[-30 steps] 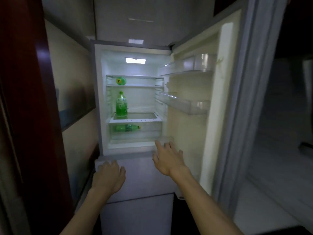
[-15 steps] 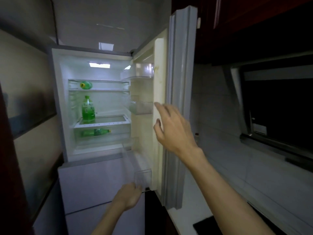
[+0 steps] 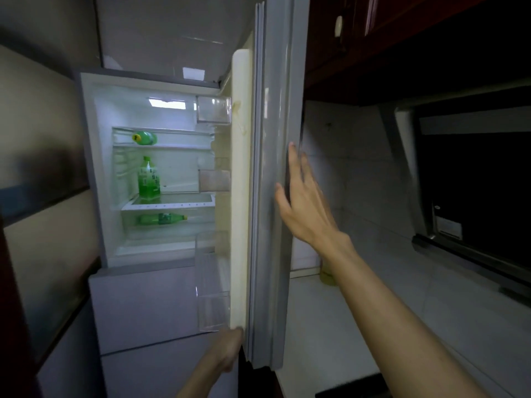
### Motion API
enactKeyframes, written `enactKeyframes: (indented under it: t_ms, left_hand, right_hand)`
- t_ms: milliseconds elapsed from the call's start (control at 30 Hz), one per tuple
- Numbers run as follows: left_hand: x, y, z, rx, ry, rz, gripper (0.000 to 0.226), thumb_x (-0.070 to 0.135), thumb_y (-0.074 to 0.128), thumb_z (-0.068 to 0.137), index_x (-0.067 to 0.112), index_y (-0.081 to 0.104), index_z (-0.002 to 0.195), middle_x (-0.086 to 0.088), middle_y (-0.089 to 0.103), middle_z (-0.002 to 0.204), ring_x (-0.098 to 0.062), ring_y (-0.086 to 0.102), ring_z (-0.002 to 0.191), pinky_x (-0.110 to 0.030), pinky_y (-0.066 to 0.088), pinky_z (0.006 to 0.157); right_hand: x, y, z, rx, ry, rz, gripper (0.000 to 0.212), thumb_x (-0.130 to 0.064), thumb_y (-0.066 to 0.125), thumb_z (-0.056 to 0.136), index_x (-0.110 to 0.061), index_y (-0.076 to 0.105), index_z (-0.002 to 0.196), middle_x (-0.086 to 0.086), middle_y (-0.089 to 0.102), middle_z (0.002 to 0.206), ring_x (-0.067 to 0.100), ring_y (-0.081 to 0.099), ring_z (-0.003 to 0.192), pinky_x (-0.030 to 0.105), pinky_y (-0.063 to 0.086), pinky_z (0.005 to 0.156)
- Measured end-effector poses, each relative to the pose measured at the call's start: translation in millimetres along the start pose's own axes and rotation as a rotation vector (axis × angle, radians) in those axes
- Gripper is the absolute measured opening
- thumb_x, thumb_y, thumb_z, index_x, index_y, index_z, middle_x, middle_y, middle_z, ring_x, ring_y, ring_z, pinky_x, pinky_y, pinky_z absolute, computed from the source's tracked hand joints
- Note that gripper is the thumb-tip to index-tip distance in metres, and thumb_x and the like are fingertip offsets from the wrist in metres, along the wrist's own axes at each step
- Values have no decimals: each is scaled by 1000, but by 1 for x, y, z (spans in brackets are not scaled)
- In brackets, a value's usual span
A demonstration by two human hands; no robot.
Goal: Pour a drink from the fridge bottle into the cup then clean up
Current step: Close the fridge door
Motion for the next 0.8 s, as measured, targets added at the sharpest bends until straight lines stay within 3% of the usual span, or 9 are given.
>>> enactKeyframes:
  t_ms: [100,200,267,333,433,500,533,667,800]
  left_hand:
    - [3,-31,22,176,90,155,41,19,39,99,14,42,58,-1,47,60,-11,44,56,-26,32,53]
    - [34,-62,14,367,257,237,38,21,47,94,14,44,57,0,51,58,-16,53,59,-27,35,57]
    - [49,-80,3,501,321,203,21,24,49,92,13,58,77,-5,66,76,-25,63,80,-28,43,69]
    - [56,-90,-7,564,390,117,29,31,46,89,11,59,107,-7,70,96,-27,65,94,-33,51,81]
    - [51,-95,-16,564,449,59,69,42,46,92,6,27,148,-12,55,135,-29,53,122,-40,44,103]
    - [39,-107,-14,579,445,46,91,52,48,93,7,1,156,-10,32,155,-26,36,139,-34,31,115]
    - [34,-116,-12,588,446,36,97,59,48,90,9,-4,156,-8,26,158,-24,30,143,-33,27,117]
    - [12,-166,7,625,434,20,104,84,41,74,16,18,150,-6,45,146,-22,47,129,-40,43,107]
    - [-3,-207,20,645,461,79,73,60,51,88,9,32,138,-5,53,126,-19,55,111,-35,48,96]
  right_hand:
    - [-8,12,2,57,-49,10,74,-27,43,102,-22,-8,156,20,7,162,33,51,125,33,46,94]
    - [-15,21,3,146,-63,43,74,-17,47,100,-10,0,156,22,15,160,32,24,144,22,16,112]
    - [-27,30,5,183,-104,71,74,-10,48,97,-5,4,156,20,15,161,31,19,145,8,-3,110]
    - [-45,44,6,198,-157,80,74,-7,48,95,-4,6,155,20,14,161,32,21,143,3,-9,107]
    - [-78,69,11,179,-242,89,72,-14,50,97,-5,9,155,20,10,162,33,23,143,22,9,117]
    - [-100,88,14,169,-267,80,73,-20,52,97,-6,11,156,19,8,163,33,28,141,35,27,113]
    - [-111,97,16,174,-276,91,74,-21,54,96,-6,13,156,20,9,162,33,30,140,37,32,110]
    - [-153,137,27,166,-299,126,75,-23,54,94,-7,14,156,22,8,162,36,24,142,46,41,109]
    - [-181,166,38,180,-298,110,75,-24,55,94,-7,16,155,23,11,161,36,25,142,47,44,107]
Point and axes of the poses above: each hand's wrist, its own z-axis towards the middle knuckle, its own y-axis out of the palm, x = y × z, the point moved 10 cm from there along z, towards the middle knuckle
